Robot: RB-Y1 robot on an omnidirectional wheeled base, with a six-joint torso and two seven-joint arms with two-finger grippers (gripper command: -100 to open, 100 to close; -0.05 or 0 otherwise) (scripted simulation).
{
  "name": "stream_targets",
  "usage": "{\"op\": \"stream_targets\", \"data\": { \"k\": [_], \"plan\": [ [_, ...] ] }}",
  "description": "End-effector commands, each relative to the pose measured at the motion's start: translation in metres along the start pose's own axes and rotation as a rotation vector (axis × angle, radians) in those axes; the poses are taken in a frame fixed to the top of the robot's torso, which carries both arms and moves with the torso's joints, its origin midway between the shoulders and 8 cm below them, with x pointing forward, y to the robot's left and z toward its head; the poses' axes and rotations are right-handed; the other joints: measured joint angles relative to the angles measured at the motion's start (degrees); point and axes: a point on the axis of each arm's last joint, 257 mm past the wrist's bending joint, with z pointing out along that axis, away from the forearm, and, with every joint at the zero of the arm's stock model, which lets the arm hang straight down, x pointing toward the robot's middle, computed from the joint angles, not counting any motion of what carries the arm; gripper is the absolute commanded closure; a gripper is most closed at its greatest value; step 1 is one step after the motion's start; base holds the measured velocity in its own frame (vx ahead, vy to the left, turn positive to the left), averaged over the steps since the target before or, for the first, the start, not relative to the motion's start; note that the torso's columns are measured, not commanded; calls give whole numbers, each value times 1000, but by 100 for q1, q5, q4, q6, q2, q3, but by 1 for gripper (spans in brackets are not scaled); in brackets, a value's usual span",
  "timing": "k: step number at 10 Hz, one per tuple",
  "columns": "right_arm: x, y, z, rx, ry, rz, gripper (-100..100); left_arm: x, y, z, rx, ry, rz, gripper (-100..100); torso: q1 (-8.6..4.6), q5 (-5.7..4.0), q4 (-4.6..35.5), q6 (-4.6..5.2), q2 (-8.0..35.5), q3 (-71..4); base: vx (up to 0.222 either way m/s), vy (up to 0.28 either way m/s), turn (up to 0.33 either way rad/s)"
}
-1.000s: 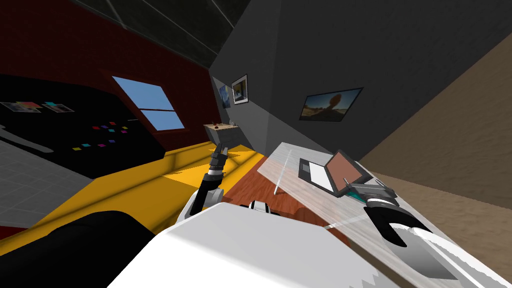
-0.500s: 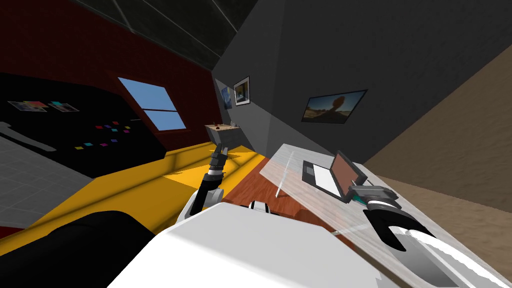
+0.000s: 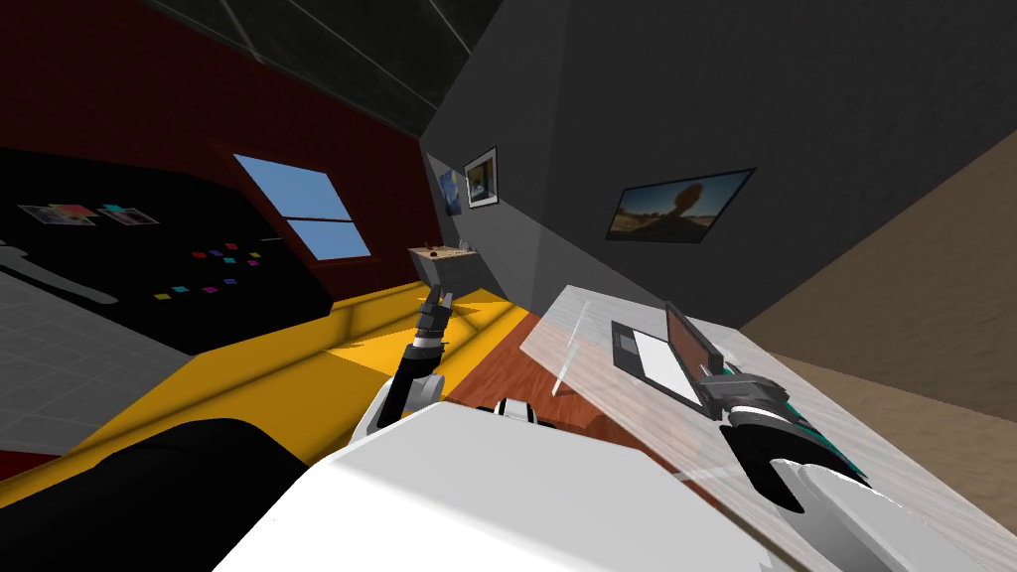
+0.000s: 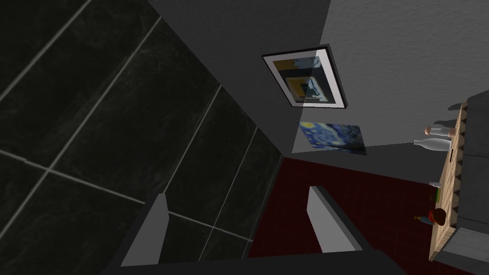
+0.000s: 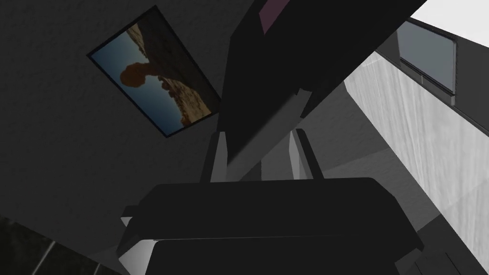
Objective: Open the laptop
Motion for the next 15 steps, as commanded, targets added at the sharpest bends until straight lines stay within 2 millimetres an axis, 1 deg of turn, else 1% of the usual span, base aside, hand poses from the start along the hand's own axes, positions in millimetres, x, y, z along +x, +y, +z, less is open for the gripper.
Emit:
{"op": "stream_targets", "data": {
  "k": [1, 4, 5, 11, 12, 15],
  "plan": [
    [3, 7, -4, 0, 11, -48, 100, 0, 0, 0, 0, 0, 0, 0, -1, 5, 6, 4, 12, 5, 14, 7, 47],
    [8, 23, -15, 4, 36, -169, 100, 0, 0, 0, 0, 0, 0, 0, 0, 2, 3, 3, 5, 3, 23, 6, 65],
    [8, 23, -15, 5, 35, -173, 100, 0, 0, 0, 0, 0, 0, 0, 4, 4, 3, 3, 5, 2, 15, 2, 23],
    [10, 50, -39, 21, 68, -420, 100, 0, 0, 0, 0, 0, 0, 0, 21, 14, 9, 1, 13, 7, 24, 1, 59],
    [14, 38, -35, 8, 56, -388, -100, 0, 0, 0, 0, 0, 0, 0, 25, 16, 11, 1, 17, 8, 46, 48, -95],
    [16, 21, -31, 2, 38, -386, -100, 0, 0, 0, 0, 0, 0, 0, 8, -1, 1, 3, 6, 4, 49, 58, -81]
  ]
}}
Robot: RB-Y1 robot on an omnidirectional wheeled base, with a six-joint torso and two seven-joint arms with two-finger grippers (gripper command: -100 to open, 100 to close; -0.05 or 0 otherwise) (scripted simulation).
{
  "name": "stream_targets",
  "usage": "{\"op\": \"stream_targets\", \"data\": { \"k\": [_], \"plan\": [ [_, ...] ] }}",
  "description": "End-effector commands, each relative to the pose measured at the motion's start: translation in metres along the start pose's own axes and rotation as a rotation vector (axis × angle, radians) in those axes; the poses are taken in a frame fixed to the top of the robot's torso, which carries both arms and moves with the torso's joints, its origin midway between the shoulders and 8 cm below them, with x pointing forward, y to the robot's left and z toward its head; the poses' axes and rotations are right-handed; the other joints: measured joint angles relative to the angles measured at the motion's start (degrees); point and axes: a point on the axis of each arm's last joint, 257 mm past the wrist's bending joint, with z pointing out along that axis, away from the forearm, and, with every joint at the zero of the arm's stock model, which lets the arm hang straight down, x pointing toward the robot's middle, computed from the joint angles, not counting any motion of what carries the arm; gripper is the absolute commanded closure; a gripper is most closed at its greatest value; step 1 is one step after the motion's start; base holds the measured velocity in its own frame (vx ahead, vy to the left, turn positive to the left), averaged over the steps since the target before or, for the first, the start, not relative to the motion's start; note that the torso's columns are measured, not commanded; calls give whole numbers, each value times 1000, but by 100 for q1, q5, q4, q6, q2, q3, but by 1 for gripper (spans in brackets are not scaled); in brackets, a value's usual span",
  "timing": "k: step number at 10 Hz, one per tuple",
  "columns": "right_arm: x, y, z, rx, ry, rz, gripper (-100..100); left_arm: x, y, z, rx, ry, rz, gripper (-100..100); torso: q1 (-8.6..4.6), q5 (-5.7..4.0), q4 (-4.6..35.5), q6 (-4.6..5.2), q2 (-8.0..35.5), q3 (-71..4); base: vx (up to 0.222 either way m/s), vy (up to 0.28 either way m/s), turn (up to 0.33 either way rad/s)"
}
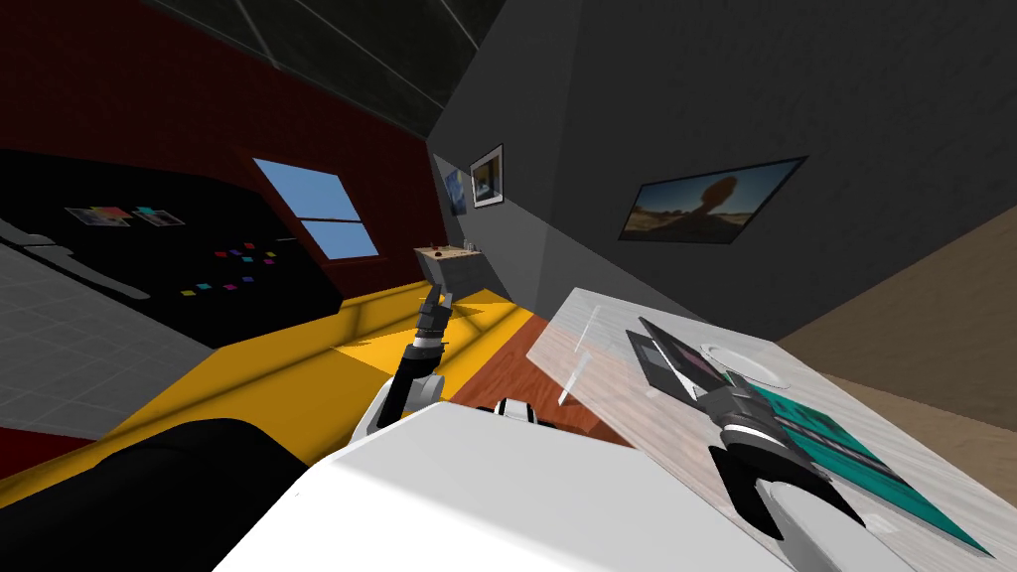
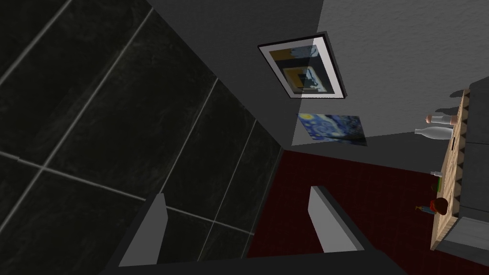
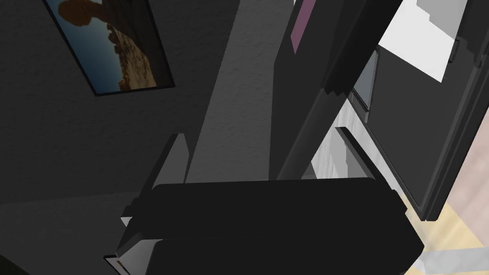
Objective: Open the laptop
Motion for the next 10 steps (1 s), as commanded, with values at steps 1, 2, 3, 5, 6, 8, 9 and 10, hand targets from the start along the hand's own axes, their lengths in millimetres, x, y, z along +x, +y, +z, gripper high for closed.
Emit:
{"op": "stream_targets", "data": {
  "k": [1, 2, 3, 5, 6, 8, 9, 10],
  "plan": [
    [6, -15, 5, -3, -19, 4, -100, 0, 0, 0, 0, 0, 0, 0, 0, 8, 6, 0, 6, 1, 41, 48, -68],
    [9, -25, 8, -4, -35, 5, -100, 0, 0, 0, 0, 0, 0, 0, 6, 13, 9, 1, 12, 4, 53, 66, -118],
    [10, -31, 9, -5, -43, 5, -100, 0, 0, 0, 0, 0, 0, 0, 16, 16, 10, 5, 13, 5, 60, 81, -107],
    [12, -31, 9, -10, -43, 6, -100, 0, 0, 0, 0, 0, 0, 0, 18, 16, 9, -4, 11, 5, 40, 44, -39],
    [12, -31, 9, -12, -45, 6, 0, 0, 0, 0, 0, 0, 0, 0, 1, 8, 9, -2, 17, 8, 5, 8, 6],
    [12, -29, 8, -17, -45, 7, 0, 0, 0, 0, 0, 0, 0, 0, -1, 9, 10, 4, 19, 10, 0, 0, 0],
    [12, -28, 8, -17, -45, 7, 0, 0, 0, 0, 0, 0, 0, 0, 1, 4, 6, 3, 13, 7, 0, 0, 0],
    [12, -29, 8, -17, -45, 7, 0, 0, 0, 0, 0, 0, 0, 0, -1, 1, 2, 2, 6, 3, 0, 0, 0]
  ]
}}
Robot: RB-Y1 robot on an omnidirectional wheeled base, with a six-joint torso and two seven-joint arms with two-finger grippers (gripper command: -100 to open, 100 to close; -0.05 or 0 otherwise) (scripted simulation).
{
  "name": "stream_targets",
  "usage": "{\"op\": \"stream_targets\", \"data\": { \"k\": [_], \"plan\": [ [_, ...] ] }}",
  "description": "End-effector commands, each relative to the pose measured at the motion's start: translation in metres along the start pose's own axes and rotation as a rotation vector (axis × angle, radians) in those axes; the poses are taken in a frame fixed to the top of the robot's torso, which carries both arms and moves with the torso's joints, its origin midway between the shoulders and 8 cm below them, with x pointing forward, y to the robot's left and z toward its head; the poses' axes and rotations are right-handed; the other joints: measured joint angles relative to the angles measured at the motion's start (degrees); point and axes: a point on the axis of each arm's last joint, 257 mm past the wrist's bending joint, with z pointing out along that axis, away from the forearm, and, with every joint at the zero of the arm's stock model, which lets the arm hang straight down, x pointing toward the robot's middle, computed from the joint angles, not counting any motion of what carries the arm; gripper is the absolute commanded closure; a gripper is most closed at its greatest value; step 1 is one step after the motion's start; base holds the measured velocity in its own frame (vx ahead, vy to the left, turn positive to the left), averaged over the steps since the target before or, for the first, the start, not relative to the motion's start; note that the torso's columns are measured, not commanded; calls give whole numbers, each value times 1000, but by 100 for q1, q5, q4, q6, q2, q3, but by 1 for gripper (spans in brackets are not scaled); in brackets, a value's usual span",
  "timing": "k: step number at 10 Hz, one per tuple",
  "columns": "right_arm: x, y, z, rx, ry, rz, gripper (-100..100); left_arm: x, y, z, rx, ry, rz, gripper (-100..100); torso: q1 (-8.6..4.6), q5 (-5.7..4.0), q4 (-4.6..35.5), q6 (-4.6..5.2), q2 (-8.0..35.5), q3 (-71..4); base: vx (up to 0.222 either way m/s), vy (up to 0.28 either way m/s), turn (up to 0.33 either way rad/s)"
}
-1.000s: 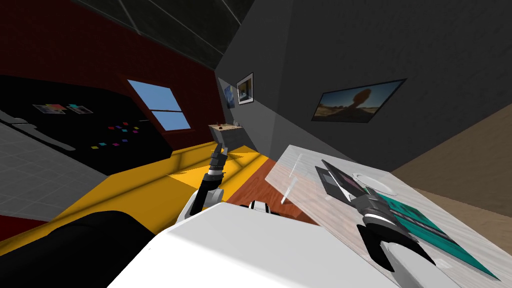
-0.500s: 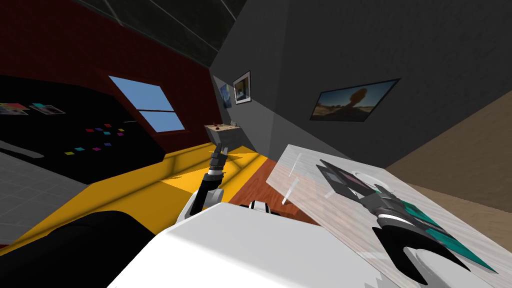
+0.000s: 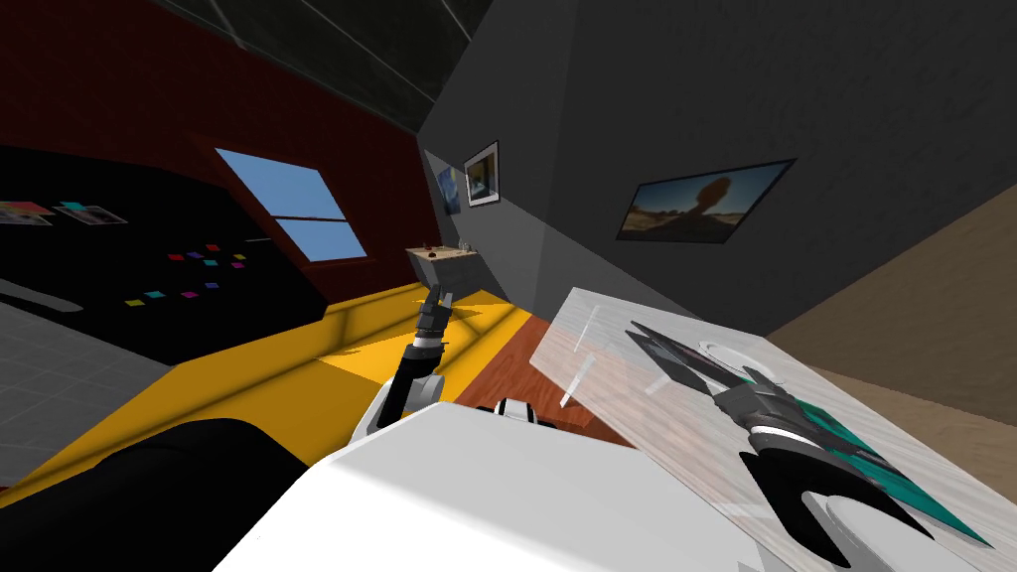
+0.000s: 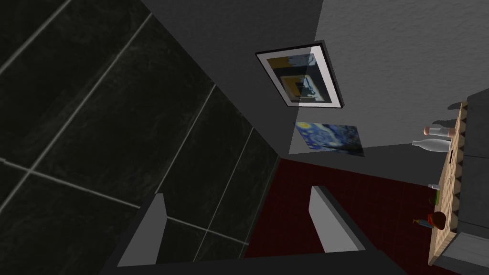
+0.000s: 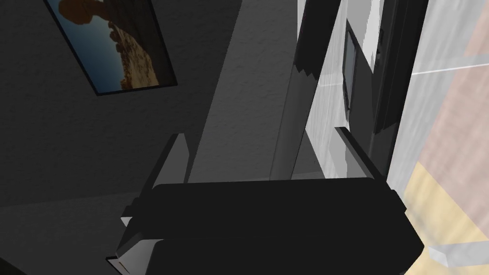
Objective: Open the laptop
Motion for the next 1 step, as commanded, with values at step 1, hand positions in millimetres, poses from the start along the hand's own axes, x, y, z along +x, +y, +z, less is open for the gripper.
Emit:
{"op": "stream_targets", "data": {
  "k": [1],
  "plan": [
    [0, 0, 0, 0, 0, 0, 0, 0, 0, 0, 0, 0, 0, 0, -2, -2, -2, 0, -4, -2, 0, 0, 0]
  ]
}}
